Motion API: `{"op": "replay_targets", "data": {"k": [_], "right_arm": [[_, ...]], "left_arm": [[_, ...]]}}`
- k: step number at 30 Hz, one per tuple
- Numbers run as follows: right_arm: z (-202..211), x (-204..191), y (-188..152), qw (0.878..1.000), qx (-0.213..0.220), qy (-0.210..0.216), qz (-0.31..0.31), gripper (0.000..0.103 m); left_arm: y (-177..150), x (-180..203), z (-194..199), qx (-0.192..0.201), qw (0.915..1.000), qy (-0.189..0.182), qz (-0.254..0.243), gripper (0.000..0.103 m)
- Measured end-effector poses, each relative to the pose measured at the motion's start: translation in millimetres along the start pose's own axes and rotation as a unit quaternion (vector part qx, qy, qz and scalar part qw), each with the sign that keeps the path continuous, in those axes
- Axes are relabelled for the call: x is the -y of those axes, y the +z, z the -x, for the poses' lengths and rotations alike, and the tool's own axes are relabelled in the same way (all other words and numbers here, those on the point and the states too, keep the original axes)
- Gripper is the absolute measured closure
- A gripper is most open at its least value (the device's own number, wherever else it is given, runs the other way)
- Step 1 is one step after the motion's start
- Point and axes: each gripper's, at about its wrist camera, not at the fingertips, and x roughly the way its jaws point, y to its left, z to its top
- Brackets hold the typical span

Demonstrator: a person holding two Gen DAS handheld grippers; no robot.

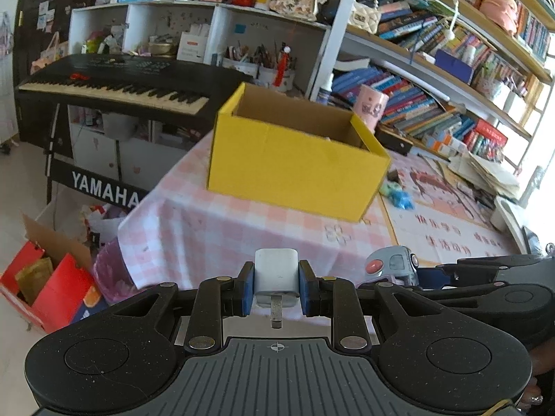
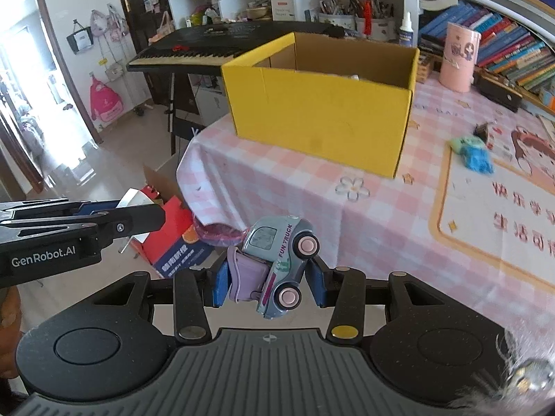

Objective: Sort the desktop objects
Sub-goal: 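Lower the charger into the yellow box with the left gripper while the right gripper lowers the truck in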

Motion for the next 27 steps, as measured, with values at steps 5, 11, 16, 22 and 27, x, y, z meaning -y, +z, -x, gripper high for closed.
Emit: {"op": "replay_targets", "data": {"k": [5, 11, 16, 22, 27], "right_arm": [[-6, 13, 30, 1.0, 0.028, 0.009, -0.004, 0.061], [-12, 34, 74, 0.997, 0.073, 0.018, -0.007, 0.061], [-15, 55, 115, 0.994, 0.106, 0.028, -0.004, 0.061], [-31, 83, 160, 0.992, 0.124, 0.031, 0.01, 0.061], [-58, 107, 182, 0.993, 0.109, 0.02, 0.027, 0.061]], "left_arm": [[28, -1, -14, 0.021, 0.9997, 0.009, -0.011, 0.079], [67, 5, -34, 0.053, 0.9983, 0.013, -0.019, 0.079], [102, 16, -56, 0.079, 0.9964, 0.015, -0.028, 0.079], [131, 27, -94, 0.084, 0.9956, 0.019, -0.037, 0.079], [143, 32, -131, 0.062, 0.997, 0.027, -0.037, 0.079]]}}
